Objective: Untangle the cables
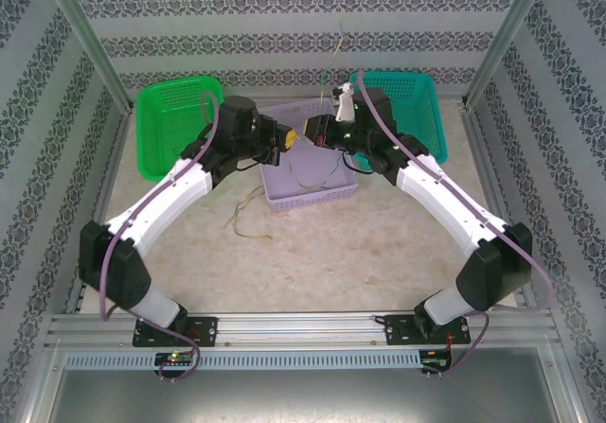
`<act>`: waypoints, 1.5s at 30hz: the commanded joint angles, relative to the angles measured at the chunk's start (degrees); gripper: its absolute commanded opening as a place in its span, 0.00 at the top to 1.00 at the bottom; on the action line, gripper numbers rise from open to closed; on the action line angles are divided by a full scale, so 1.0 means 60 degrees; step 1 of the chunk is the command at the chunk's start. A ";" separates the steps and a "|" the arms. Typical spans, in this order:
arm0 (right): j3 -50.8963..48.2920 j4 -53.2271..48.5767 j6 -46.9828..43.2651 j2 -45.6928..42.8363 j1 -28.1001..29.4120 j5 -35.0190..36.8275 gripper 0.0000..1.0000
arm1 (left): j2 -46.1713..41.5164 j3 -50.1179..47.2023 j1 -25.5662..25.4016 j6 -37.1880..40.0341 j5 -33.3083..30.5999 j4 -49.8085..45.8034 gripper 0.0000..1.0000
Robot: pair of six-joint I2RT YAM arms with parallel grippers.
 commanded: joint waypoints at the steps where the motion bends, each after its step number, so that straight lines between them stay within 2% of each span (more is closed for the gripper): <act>1: 0.0414 -0.1809 0.0051 0.0551 -0.0176 -0.1642 1.00 | 0.1146 0.1359 0.0514 0.3774 0.0593 -0.2158 1.00; 3: 0.0560 -0.2238 -0.0068 0.1158 -0.0285 -0.1951 1.00 | 0.1631 0.1953 0.0485 0.5304 0.0361 -0.3148 1.00; 6: 0.0656 -0.2539 -0.0183 0.2055 -0.0409 -0.2337 1.00 | 0.2009 0.2149 0.0493 0.7003 -0.0410 -0.3693 1.00; 11: 0.1161 -0.2519 -0.0201 0.3534 -0.0308 -0.2527 1.00 | 0.2651 0.1610 0.0499 0.8308 -0.0807 -0.2771 1.00; 14: 0.1766 -0.2897 -0.0210 0.4378 -0.0142 -0.2345 1.00 | 0.3122 0.1533 0.0494 0.8667 -0.0936 -0.2306 1.00; 18: 0.2086 -0.3162 -0.0058 0.4965 -0.0193 -0.1980 0.98 | 0.3878 0.2124 0.0500 0.8894 -0.1115 -0.2763 1.00; 23: 0.2409 -0.3876 -0.0509 0.5046 -0.0329 -0.1538 0.68 | 0.4502 0.2507 0.0495 0.9206 -0.1480 -0.3439 1.00; 27: 0.2685 -0.4465 -0.1056 0.4406 -0.0495 -0.0896 0.54 | 0.4693 0.2587 0.0480 0.9385 -0.1465 -0.3814 1.00; 32: 0.2853 -0.4967 -0.1280 0.3633 -0.0778 -0.0477 0.48 | 0.4723 0.2768 0.0455 0.9447 -0.1534 -0.4191 1.00; 38: 0.2900 -0.5207 -0.1409 0.2945 -0.1006 0.0094 0.47 | 0.4478 0.2804 0.0383 0.9254 -0.1676 -0.4294 1.00; 41: 0.2886 -0.5147 -0.1421 0.2521 -0.1079 0.0389 0.47 | 0.4372 0.3188 0.0367 0.9201 -0.1693 -0.4586 0.74; 45: 0.2769 -0.5067 -0.1509 0.1953 -0.1159 0.0770 0.47 | 0.4018 0.3582 0.0367 0.9143 -0.1768 -0.4899 0.55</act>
